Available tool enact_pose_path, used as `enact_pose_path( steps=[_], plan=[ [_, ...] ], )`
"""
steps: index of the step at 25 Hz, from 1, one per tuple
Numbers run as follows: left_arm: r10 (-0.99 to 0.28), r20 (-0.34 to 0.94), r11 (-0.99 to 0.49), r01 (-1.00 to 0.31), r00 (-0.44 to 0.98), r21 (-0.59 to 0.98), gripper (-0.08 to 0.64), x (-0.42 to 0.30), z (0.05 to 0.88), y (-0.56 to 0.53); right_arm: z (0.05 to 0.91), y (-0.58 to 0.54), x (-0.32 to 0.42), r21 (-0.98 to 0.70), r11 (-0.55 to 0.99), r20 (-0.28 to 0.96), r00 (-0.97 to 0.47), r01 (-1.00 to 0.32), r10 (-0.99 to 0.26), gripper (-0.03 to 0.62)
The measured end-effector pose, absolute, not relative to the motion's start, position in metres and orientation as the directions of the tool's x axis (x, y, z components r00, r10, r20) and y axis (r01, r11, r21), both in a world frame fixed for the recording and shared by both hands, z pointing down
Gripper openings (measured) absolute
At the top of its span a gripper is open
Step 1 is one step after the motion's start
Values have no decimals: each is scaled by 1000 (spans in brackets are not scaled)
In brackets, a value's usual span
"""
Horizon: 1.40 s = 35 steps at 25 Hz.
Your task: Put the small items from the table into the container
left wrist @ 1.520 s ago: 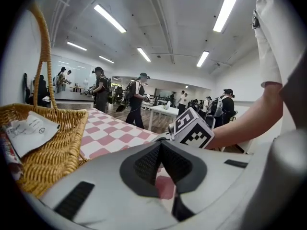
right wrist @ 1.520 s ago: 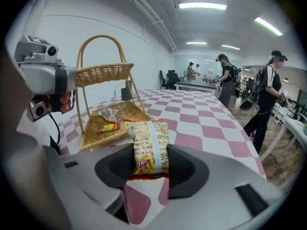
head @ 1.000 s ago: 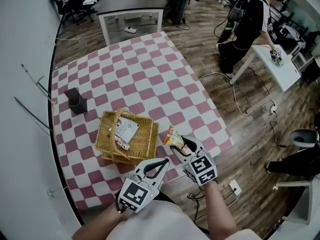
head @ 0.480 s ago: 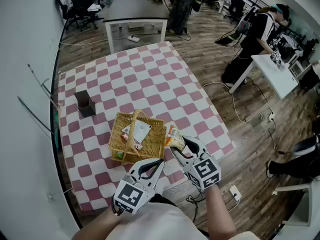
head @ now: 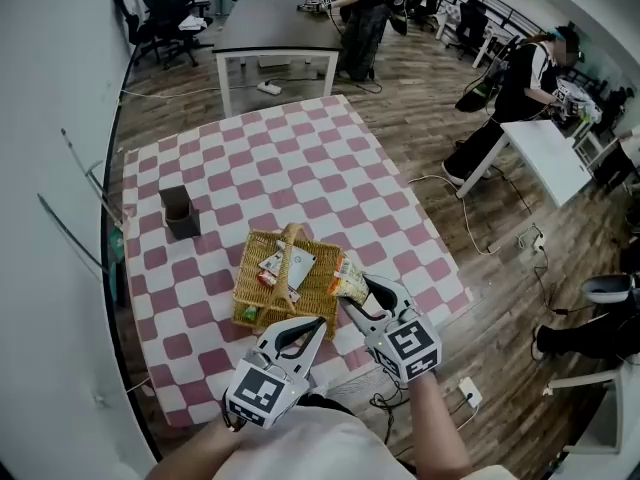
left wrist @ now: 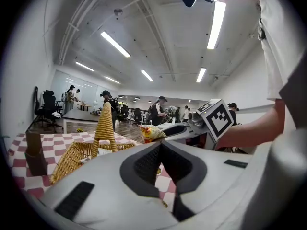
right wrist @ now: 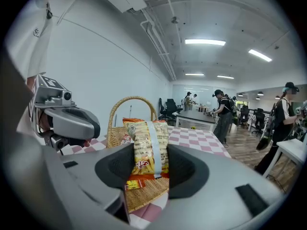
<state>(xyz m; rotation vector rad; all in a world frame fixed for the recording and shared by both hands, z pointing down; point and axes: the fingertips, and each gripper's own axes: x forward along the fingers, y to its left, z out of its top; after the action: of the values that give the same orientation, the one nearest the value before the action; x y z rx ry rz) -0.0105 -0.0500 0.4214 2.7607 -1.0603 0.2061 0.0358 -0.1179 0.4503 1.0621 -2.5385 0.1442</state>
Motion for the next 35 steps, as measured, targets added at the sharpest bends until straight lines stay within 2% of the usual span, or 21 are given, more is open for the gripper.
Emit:
enact_pose_path(
  steps=[14, 35],
  plan=[
    [-676, 155, -716, -692, 720, 93, -8, -42, 414, -49, 441, -118, 4, 94, 731, 396, -648, -676, -651, 212],
    [-725, 155, -663, -741, 671, 106, -8, -85, 416, -52, 471, -140, -39, 194, 798, 564, -600, -571, -567, 216]
  ],
)
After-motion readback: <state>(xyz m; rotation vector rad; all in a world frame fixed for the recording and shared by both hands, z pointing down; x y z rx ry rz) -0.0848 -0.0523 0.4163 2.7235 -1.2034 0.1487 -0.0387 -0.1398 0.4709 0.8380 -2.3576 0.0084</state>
